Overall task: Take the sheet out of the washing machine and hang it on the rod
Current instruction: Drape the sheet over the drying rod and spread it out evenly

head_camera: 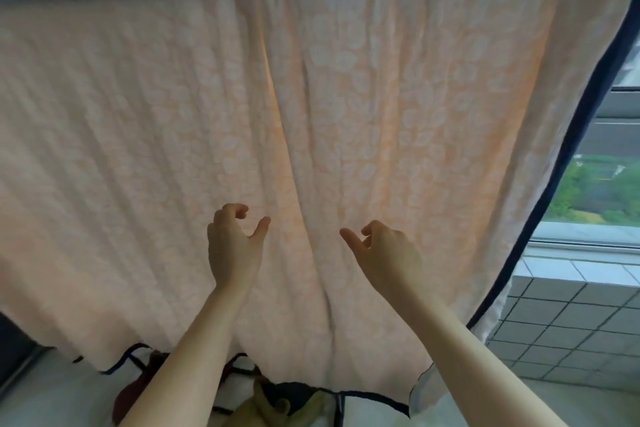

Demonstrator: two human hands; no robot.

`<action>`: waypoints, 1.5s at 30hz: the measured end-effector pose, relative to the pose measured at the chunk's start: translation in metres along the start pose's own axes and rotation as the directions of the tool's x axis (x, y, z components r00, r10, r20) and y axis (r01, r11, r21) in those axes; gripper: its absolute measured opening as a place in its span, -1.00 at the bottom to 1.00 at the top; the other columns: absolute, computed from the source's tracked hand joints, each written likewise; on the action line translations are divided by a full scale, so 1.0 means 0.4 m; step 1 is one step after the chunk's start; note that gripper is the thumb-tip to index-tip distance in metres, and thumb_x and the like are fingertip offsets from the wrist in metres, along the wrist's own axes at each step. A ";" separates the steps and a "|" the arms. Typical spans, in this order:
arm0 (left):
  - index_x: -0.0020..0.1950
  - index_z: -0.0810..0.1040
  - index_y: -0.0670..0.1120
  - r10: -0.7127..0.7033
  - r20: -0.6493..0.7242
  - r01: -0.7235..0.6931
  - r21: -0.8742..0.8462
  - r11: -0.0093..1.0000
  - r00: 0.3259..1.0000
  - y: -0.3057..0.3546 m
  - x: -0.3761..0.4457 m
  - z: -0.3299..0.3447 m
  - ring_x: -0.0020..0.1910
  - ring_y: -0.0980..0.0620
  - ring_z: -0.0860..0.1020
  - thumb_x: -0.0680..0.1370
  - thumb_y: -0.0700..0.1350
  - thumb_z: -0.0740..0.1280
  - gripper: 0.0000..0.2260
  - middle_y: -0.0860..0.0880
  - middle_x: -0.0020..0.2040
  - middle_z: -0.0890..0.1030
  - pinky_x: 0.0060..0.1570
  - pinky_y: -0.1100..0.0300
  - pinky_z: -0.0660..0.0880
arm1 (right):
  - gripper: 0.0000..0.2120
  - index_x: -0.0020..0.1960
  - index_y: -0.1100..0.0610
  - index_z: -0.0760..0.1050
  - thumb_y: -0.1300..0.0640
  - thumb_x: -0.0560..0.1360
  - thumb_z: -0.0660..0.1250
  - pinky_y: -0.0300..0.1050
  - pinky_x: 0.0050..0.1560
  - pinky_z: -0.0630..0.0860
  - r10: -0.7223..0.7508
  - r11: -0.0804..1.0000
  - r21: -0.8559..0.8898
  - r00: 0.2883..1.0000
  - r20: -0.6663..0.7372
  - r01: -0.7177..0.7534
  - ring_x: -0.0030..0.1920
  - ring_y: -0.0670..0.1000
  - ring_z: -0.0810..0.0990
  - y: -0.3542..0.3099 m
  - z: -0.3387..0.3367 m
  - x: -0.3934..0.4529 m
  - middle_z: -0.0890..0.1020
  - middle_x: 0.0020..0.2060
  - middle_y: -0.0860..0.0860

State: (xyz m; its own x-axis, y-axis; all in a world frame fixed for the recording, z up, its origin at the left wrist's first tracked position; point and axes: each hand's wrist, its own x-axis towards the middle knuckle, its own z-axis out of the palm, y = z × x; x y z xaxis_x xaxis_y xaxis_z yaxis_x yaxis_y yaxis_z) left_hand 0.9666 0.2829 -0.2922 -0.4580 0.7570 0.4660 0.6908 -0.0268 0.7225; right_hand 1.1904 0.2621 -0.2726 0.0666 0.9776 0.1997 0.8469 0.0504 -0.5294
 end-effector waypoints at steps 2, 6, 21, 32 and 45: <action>0.21 0.44 -0.06 0.004 0.038 -0.005 0.014 1.000 0.999 -0.005 0.026 -0.006 0.06 -0.04 0.50 0.40 0.17 0.46 -0.50 0.00 0.12 0.53 -0.10 0.04 0.52 | -0.41 0.05 0.12 0.51 -0.39 0.50 0.07 -0.13 -0.28 0.45 0.029 0.994 -0.106 0.999 -0.034 -0.032 -0.20 0.06 0.58 -0.042 0.008 0.008 0.63 -0.16 0.01; 0.30 0.39 -0.06 -0.003 0.142 -0.011 0.096 0.995 0.990 0.012 0.056 0.014 0.10 -0.03 0.50 0.33 0.38 0.39 -0.28 0.00 0.19 0.50 0.01 -0.04 0.54 | -0.61 -0.17 0.11 0.42 -0.19 0.58 0.11 -0.12 -0.32 0.37 0.065 0.973 -0.215 0.994 -0.091 -0.084 -0.29 0.11 0.53 -0.078 0.019 0.032 0.49 -0.34 0.01; -0.20 0.57 -0.06 0.064 0.272 -0.138 0.262 0.955 0.960 -0.030 0.078 0.035 -0.35 0.00 0.55 0.53 0.08 0.36 -0.77 0.06 -0.34 0.59 -0.20 0.03 0.57 | -0.73 -0.14 0.11 0.43 -0.01 0.62 0.11 -0.14 -0.29 0.33 0.079 0.952 -0.295 0.996 -0.042 -0.088 -0.30 0.10 0.46 -0.045 0.018 0.040 0.45 -0.31 0.00; -0.06 0.56 -0.05 0.205 0.019 -0.205 0.004 0.979 0.979 0.108 0.140 -0.050 -0.27 0.03 0.56 0.54 0.03 0.35 -0.84 0.07 -0.19 0.60 -0.20 0.08 0.54 | -0.72 -0.15 0.04 0.48 -0.08 0.60 0.13 -0.21 -0.46 0.30 -0.091 0.982 -0.179 0.979 -0.181 0.058 -0.40 -0.02 0.46 -0.099 -0.102 0.050 0.51 -0.38 -0.07; 0.10 0.50 -0.17 0.649 -0.288 -0.664 0.055 0.746 0.704 0.425 0.346 -0.187 -0.05 -0.09 0.53 0.51 -0.13 0.40 -0.78 -0.12 0.02 0.57 -0.05 0.11 0.49 | -0.86 0.03 0.08 0.61 0.17 0.51 0.32 -0.03 -0.20 0.55 -0.538 0.843 -0.363 0.632 -0.558 0.397 -0.01 0.07 0.55 -0.194 -0.458 0.146 0.67 -0.09 -0.02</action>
State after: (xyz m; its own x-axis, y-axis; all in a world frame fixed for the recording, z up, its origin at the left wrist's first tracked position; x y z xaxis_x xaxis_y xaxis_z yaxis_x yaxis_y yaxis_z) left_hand 0.9790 0.3343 -0.0666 -0.0357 0.3278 0.9441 0.8499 -0.4871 0.2013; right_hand 1.2254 0.2778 -0.0689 -0.1190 0.4767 0.8710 0.9318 0.3565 -0.0678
